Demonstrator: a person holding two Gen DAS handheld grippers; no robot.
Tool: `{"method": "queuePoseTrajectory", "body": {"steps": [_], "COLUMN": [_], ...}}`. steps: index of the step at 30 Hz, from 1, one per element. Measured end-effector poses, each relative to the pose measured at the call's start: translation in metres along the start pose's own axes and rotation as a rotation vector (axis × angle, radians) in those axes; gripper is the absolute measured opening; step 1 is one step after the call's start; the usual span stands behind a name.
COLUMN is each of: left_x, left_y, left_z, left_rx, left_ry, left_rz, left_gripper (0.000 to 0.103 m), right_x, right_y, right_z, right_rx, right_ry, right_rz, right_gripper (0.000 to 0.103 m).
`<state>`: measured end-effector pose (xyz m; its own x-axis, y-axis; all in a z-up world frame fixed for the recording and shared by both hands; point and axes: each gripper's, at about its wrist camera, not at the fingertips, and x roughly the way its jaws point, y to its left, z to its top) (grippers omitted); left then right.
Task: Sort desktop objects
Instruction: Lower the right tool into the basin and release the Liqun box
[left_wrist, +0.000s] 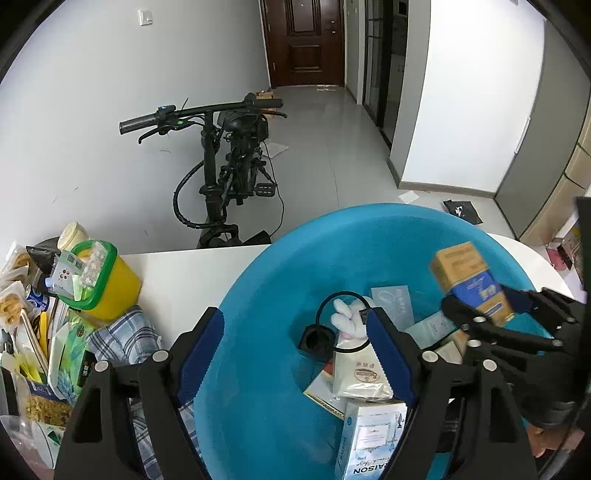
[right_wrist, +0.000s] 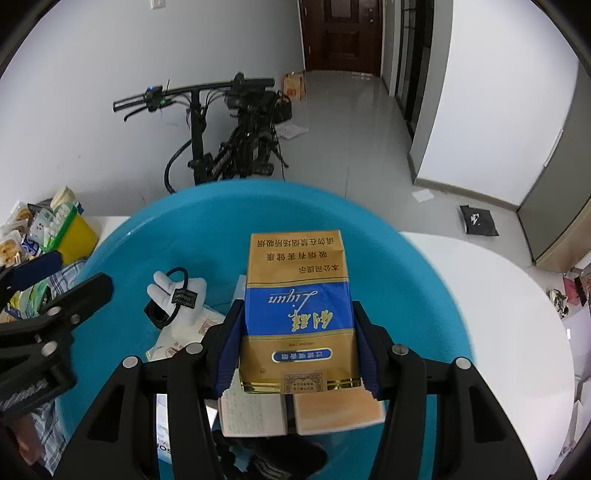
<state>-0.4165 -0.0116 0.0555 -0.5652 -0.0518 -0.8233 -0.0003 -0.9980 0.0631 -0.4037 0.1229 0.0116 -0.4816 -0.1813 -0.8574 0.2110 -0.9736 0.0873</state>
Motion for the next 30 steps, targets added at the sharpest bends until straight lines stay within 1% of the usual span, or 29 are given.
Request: {"method": "queuePoseTrajectory", "body": {"steps": [2,4,6,10,15,18,23,28,30], "left_x": [0.003,0.006,0.008,0.013,0.017,0.018,0.02,0.019,0.018], "left_y": [0.002,0.005,0.008,0.008,0.01,0.009,0.012,0.012,0.012], "left_z": [-0.002,-0.006,-0.01,-0.014,-0.016,-0.017,-0.019,-0.02,-0.021], "left_rx": [-0.006,-0.019,-0.021,0.0,-0.017,-0.015,-0.028,-0.036,-0.034], "left_ry": [0.013,0.024,0.023,0.017,0.02,0.016,0.016,0.018,0.015], "left_rz": [0.009,0.012,0.011,0.04,0.011,0.018,0.015,0.014,0.017], "left_gripper": [0.082,0.082,0.082,0.085,0.085,0.085,0.085,0.085,0.085], "right_x": [0.007,0.014,0.021,0.031,0.037,0.042,0.045,0.039,0.035], "right_y": [0.002,0.004,0.004,0.008,0.021,0.026,0.026,0.024,0.022], "right_z": [0.0,0.003,0.007,0.01,0.008,0.007,0.006,0.004,0.004], "right_rx": [0.001,-0.018,-0.011,0.012,-0.012,-0.015,-0.013,-0.017,-0.015], "right_ry": [0.014,0.025,0.032,0.058,0.072,0.082,0.091,0.084,0.073], "right_rz": [0.01,0.0,-0.013,0.043,0.053,0.056,0.044,0.053,0.044], "right_gripper": [0.053,0.053,0.053,0.053,0.053,0.053,0.054,0.056,0.059]}}
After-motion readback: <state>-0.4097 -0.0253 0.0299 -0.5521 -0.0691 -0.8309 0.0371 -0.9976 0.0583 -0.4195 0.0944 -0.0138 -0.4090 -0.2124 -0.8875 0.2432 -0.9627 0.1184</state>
